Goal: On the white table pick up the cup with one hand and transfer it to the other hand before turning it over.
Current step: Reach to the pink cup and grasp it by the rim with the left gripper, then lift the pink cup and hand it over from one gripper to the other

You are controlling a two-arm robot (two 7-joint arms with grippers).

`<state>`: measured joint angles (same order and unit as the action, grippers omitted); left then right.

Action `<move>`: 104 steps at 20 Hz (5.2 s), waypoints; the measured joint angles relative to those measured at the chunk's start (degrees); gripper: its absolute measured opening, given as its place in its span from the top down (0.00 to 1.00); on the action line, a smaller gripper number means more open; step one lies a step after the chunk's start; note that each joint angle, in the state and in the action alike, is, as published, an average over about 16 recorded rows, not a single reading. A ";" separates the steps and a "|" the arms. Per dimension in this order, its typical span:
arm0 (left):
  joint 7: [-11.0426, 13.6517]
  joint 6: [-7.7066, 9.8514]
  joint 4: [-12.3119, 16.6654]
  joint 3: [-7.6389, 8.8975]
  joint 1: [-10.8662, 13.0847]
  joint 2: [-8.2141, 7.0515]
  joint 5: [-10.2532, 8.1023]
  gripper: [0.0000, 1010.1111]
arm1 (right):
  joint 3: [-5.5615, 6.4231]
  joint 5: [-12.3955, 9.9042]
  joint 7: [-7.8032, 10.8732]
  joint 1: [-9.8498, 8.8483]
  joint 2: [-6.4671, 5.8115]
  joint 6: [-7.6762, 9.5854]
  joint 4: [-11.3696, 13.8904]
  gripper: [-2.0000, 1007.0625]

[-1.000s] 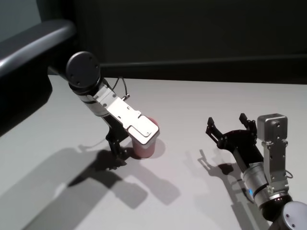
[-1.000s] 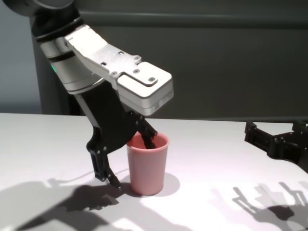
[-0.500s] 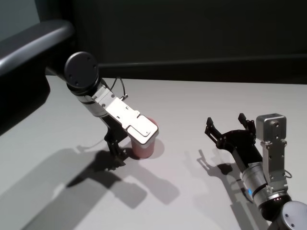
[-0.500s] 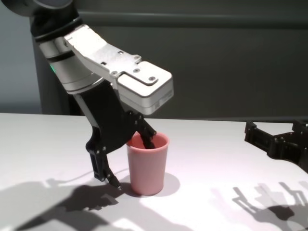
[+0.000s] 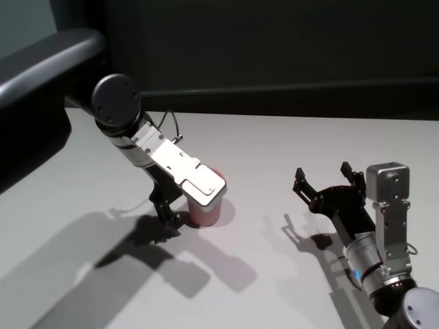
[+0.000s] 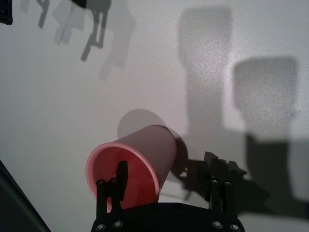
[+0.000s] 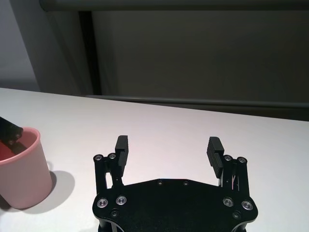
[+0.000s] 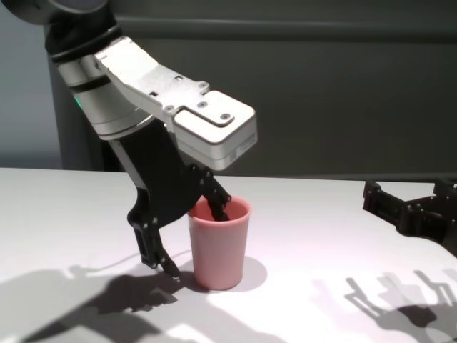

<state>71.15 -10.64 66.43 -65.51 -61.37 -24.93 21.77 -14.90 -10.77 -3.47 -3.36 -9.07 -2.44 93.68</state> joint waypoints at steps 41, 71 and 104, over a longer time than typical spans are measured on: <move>-0.68 0.25 0.25 0.88 0.43 -0.32 -1.58 0.95 | 0.00 0.00 0.00 0.00 0.00 0.00 0.00 0.00; -18.07 7.36 3.57 19.81 14.88 -5.05 -31.70 0.95 | 0.00 0.00 0.00 0.00 0.00 0.00 0.00 0.00; -13.49 1.72 -6.83 27.58 19.08 7.25 -55.70 0.95 | 0.00 0.00 0.00 0.00 0.00 0.00 0.00 0.00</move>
<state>57.66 -8.92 59.60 -37.94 -42.29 -17.68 -33.93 -14.90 -10.77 -3.47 -3.36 -9.07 -2.44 93.68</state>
